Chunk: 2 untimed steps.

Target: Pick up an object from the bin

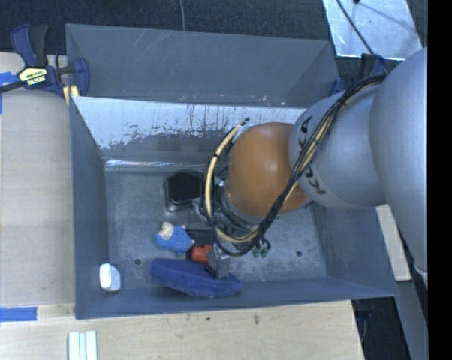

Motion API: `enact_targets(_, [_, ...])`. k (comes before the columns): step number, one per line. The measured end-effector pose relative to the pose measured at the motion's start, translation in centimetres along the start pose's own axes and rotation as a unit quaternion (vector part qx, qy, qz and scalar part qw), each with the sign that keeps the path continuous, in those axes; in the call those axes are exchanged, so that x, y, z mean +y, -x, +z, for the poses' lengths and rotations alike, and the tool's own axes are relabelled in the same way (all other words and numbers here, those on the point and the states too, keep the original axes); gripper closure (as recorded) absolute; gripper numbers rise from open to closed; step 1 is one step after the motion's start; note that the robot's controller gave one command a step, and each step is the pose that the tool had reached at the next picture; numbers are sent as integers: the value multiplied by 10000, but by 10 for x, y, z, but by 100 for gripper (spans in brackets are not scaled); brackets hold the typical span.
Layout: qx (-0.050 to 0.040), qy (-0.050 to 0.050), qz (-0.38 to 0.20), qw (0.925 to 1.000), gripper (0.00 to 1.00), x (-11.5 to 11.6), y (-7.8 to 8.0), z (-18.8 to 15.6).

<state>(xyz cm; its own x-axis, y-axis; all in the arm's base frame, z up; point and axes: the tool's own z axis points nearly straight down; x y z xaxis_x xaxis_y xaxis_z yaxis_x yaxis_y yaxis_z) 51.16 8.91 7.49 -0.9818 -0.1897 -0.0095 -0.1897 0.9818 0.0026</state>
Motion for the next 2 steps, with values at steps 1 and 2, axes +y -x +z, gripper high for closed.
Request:
enact_targets(1, [-45, -12, -15, 10000, 100, 0, 2, -1])
enact_targets(2, [-16, -1, -162, 9999, 100, 68, 33, -132])
